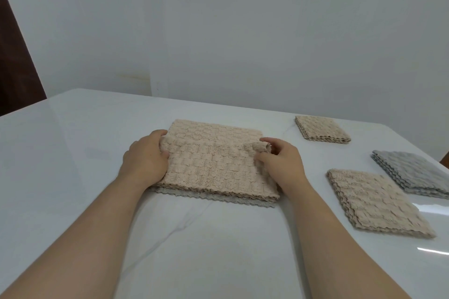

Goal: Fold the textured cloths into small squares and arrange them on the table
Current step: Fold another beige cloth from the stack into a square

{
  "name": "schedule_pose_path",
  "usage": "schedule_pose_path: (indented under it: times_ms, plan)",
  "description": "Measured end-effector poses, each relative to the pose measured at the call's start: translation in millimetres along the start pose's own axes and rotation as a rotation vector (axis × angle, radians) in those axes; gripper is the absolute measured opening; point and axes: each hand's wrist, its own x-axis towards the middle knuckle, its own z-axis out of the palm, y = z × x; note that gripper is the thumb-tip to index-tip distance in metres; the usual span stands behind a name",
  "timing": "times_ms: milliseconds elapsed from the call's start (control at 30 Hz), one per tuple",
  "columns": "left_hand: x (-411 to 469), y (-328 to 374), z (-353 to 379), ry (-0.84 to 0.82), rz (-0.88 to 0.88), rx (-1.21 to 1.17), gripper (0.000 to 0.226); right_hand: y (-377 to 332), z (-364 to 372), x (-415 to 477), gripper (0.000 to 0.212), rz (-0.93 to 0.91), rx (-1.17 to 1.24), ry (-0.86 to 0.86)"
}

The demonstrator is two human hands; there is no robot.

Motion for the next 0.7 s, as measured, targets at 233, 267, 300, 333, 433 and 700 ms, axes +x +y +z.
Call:
schedule_pose_path:
  times_ms: [233, 267, 300, 333, 433, 700]
  plan:
    - [-4.5, 7.2, -4.2, 0.052, 0.037, -0.083, 0.064, -5.9, -0.6, 0.5, 0.019, -0.095, 0.083, 0.009]
    - [-5.6, 8.3, -5.2, 0.06, 0.044, -0.1, 0.064, -5.4, 0.7, 1.0, 0.019, -0.118, 0.045, 0.012]
    - [-6.7, 9.5, -6.0, 0.066, 0.052, -0.116, 0.065, -4.5, 2.1, 1.3, 0.017, -0.146, -0.011, 0.009]
    - [-7.2, 10.1, -6.3, 0.069, 0.058, -0.132, 0.065, -2.6, 3.3, 1.7, 0.015, -0.176, -0.072, 0.006]
    - [-6.6, 10.7, -8.8, 0.057, 0.022, -0.179, 0.075, -0.7, 5.1, 1.4, 0.017, -0.233, -0.188, -0.007]
    - [-8.5, 15.2, -14.8, 0.002, -0.152, -0.191, 0.068, -7.4, -1.3, -7.3, 0.055, -0.107, -0.162, -0.07]
